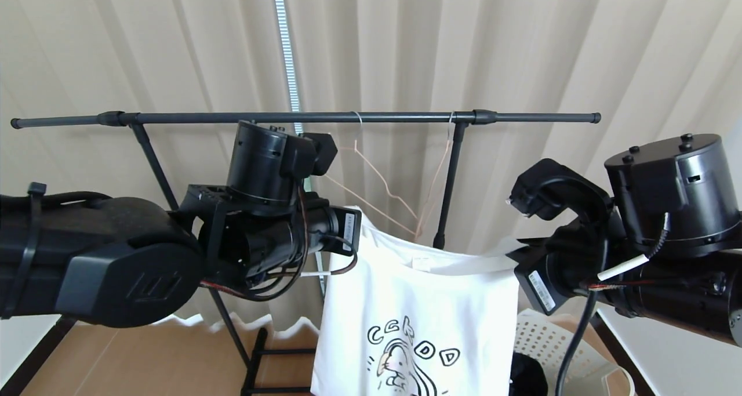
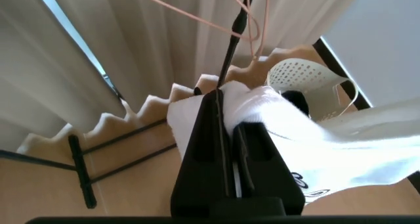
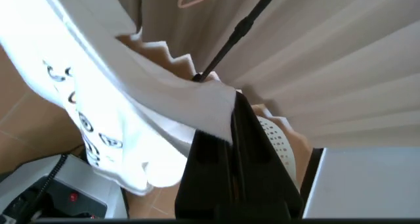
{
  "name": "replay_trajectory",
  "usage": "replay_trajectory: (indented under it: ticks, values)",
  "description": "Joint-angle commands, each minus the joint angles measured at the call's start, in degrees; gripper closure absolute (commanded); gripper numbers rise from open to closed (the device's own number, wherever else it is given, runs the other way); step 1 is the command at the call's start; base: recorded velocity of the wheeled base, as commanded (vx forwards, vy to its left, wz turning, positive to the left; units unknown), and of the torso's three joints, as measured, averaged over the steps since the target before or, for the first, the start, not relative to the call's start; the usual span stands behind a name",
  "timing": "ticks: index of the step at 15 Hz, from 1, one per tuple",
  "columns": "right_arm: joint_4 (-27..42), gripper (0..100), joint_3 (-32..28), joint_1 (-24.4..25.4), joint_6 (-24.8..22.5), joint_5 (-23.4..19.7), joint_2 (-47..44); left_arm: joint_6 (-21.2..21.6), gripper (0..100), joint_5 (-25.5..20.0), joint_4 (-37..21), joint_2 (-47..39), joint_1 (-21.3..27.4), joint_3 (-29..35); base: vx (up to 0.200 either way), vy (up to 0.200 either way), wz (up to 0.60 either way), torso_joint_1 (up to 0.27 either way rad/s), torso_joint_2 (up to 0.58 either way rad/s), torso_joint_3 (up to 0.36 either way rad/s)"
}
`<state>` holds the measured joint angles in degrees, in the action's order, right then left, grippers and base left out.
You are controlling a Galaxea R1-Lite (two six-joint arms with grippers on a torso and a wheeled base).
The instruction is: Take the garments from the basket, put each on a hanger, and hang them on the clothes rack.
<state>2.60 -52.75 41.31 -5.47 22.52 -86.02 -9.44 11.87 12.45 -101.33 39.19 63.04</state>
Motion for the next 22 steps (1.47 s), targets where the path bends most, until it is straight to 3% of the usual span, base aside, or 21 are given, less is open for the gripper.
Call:
replay_trajectory:
  ticks: [1,4,6,8,10,12,15,19,22]
  values:
    - [0.9,100,0.8,1.9,-0.3,0.0,1.6,0.3,100,-0.3,0.1,-1.7,-1.0,3.0,0.000,0.000,0.00,0.000,0.00,0.000]
    - [2.7,100,1.6,10.3,1.4,-0.6,1.7,0.6,100,-0.8,0.1,-5.3,-1.0,9.8,0.000,0.000,0.00,0.000,0.00,0.000]
    - [2.0,100,1.2,17.8,8.5,-2.7,-1.3,0.7,100,-1.0,0.1,-8.6,-0.5,15.1,0.000,0.000,0.00,0.000,0.00,0.000]
    - [0.2,100,-0.2,21.8,15.2,-6.3,-3.5,0.7,100,-2.3,0.1,-9.7,0.1,18.9,0.000,0.000,0.00,0.000,0.00,0.000]
    - [-6.1,100,-0.3,23.1,18.3,-8.0,-5.5,0.7,100,-4.2,0.2,-9.8,0.4,20.8,0.000,0.000,0.00,0.000,0.00,0.000]
    - [-10.2,100,-0.4,23.1,21.1,-8.1,-6.9,0.5,100,-4.8,0.4,-9.8,1.1,20.8,0.000,0.000,0.00,0.000,0.00,0.000]
    - [-9.5,100,0.2,22.1,20.1,-7.8,-6.6,-0.5,100,-4.8,0.4,-9.5,0.7,18.8,0.000,0.000,0.00,0.000,0.00,0.000]
    - [-5.5,100,1.2,9.9,9.5,-7.4,-5.5,0.4,100,-4.3,-0.6,-5.1,-2.7,13.6,0.000,0.000,0.00,0.000,0.00,0.000]
    - [-8.6,100,-2.6,4.4,9.7,-5.5,-10.0,2.5,100,-4.3,-7.9,0.4,-2.7,6.5,0.000,0.000,0.00,0.000,0.00,0.000]
